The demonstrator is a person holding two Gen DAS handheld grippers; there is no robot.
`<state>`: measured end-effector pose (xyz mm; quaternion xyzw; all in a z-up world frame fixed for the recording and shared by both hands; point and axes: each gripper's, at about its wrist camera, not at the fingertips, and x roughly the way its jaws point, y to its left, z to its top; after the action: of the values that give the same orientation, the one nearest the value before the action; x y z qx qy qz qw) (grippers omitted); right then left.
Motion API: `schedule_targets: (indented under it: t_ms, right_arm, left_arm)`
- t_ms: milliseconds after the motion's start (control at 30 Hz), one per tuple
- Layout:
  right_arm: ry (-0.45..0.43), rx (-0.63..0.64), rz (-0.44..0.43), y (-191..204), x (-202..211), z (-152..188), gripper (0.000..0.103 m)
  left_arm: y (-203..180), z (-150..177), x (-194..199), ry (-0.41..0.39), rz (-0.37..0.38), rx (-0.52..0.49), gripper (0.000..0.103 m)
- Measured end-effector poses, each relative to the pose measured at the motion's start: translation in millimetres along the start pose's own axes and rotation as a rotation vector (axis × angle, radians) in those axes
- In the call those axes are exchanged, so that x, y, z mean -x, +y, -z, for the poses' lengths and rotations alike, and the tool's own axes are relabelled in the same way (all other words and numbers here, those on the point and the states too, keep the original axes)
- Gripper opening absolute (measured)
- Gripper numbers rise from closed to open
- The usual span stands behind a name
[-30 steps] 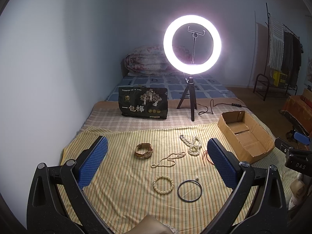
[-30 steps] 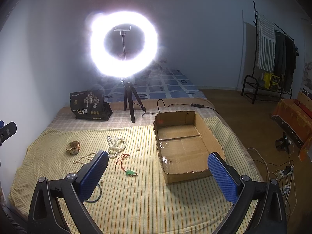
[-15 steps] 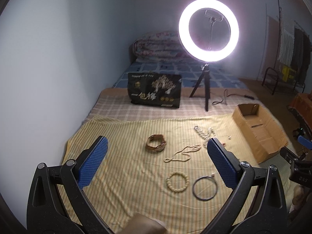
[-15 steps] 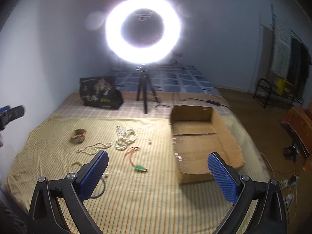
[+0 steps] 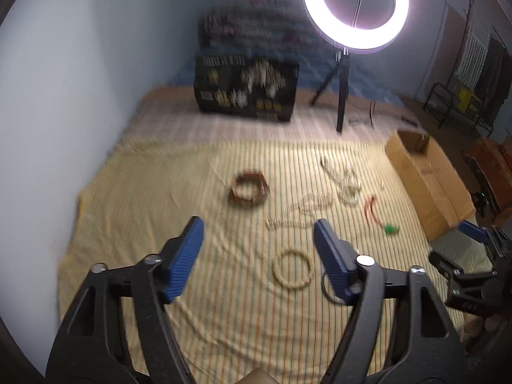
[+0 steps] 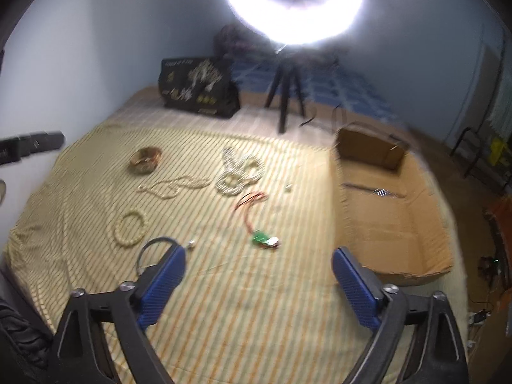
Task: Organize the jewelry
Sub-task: 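Lower both tools toward the bead bracelet and blue bangle, then grasp the cream bead bracelet with the left tool while the right tool grasps the blue bangle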
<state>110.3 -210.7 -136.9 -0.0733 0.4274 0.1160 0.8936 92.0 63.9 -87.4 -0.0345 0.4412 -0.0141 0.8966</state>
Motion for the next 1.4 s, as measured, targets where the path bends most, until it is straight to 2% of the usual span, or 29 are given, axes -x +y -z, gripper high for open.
schedule_targets:
  t_ms: [100, 200, 400, 467, 567, 700, 767, 1067, 1233, 1300, 1367, 1400]
  right_arm:
    - [0.072, -0.006, -0.062, 6.4, -21.8, 2.3, 0.074]
    - [0.133, 0.01, -0.119, 16.5, -38.0, 7.1, 0.069]
    - [0.252, 0.001, -0.224, 32.7, -75.0, 15.4, 0.052]
    - [0.27, 0.002, -0.236, 36.7, -82.6, 15.5, 0.047]
    - [0.288, 0.008, -0.258, 42.9, -88.4, 14.7, 0.042]
    - [0.301, 0.024, -0.263, 49.8, -94.7, 15.0, 0.037]
    - [0.305, 0.028, -0.255, 51.6, -96.4, 16.0, 0.036]
    - [0.31, 0.04, -0.234, 55.0, -102.3, 14.8, 0.034]
    - [0.3, 0.091, -0.191, 64.8, -103.5, 15.4, 0.031]
    - [0.29, 0.118, -0.176, 68.9, -103.8, 15.6, 0.026]
    - [0.28, 0.131, -0.173, 70.7, -103.5, 15.6, 0.02]
    - [0.276, 0.134, -0.174, 71.0, -103.7, 15.2, 0.016]
  left_arm:
    - [2.3, 9.6, -22.1, 0.087, 0.04, 0.025, 0.061]
    - [2.0, 19.2, -47.8, 0.179, 0.081, 0.056, 0.058]
    - [-3.1, 25.1, -78.3, 0.261, 0.105, 0.078, 0.057]
    - [-3.5, 25.8, -87.3, 0.283, 0.104, 0.078, 0.051]
    - [-3.1, 26.8, -100.9, 0.317, 0.106, 0.097, 0.05]
    - [-1.6, 28.3, -115.1, 0.335, 0.088, 0.108, 0.049]
    - [-1.0, 29.4, -120.0, 0.346, 0.087, 0.109, 0.043]
    - [-1.3, 36.7, -135.7, 0.36, 0.047, 0.092, 0.043]
    - [-12.6, 42.8, -140.5, 0.343, 0.007, 0.025, 0.042]
    - [-15.6, 42.6, -141.1, 0.333, -0.007, 0.007, 0.038]
    - [-16.1, 41.5, -141.8, 0.326, -0.016, 0.011, 0.024]
    - [-14.6, 40.4, -142.0, 0.324, -0.02, 0.017, 0.021]
